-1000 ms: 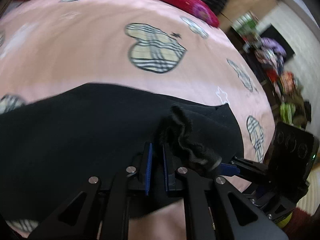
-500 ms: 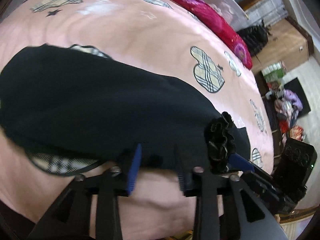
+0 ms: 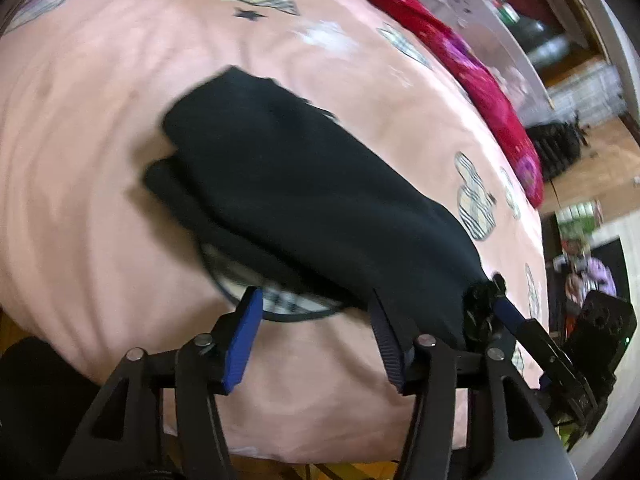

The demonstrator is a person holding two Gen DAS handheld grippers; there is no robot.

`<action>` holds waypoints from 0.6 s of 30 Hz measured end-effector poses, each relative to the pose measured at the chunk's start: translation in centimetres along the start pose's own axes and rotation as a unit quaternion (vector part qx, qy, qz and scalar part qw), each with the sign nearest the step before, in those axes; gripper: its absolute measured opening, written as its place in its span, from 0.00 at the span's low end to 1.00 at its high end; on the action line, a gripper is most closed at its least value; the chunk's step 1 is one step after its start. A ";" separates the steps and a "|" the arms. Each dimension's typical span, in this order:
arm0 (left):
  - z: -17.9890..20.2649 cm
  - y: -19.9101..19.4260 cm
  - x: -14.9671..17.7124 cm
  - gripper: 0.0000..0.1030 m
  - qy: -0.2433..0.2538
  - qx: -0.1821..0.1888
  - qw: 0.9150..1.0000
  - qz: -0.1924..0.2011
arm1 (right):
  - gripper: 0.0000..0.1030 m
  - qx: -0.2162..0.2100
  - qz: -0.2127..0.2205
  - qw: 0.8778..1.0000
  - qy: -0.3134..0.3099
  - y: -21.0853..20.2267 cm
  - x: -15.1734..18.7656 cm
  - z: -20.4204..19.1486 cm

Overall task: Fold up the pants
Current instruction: 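Open both tools and release the folded pants onto the bed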

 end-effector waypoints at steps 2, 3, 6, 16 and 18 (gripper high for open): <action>-1.3 -0.4 -0.4 0.58 -0.025 -0.004 1.000 0.005 | 0.56 -0.003 -0.004 1.000 -0.006 0.6 -0.4 -0.5; -1.9 -0.5 -0.5 0.62 -0.035 -0.005 0.999 0.005 | 0.56 -0.004 -0.006 1.000 -0.009 0.8 -0.6 -0.7; -3.8 -0.9 -1.1 0.67 -0.070 -0.014 0.997 0.010 | 0.56 -0.009 -0.013 1.000 -0.018 1.6 -1.4 -1.3; -6.9 -0.8 -2.2 0.68 -0.170 0.014 0.985 0.022 | 0.56 -0.024 -0.034 0.998 -0.040 4.3 -4.3 -2.4; -7.5 -0.9 -2.6 0.68 -0.189 0.018 0.981 0.031 | 0.56 -0.027 -0.038 0.998 -0.048 5.2 -5.1 -2.8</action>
Point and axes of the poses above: each gripper's, at about its wrist camera, not at the fingertips, and y roughly the way its jaws point, z to its right, x to its underside, the point moved 8 cm from there along y, roughly the way its jaws point, and after that the axes turned 8 degrees about x, right-handed, at the moved point
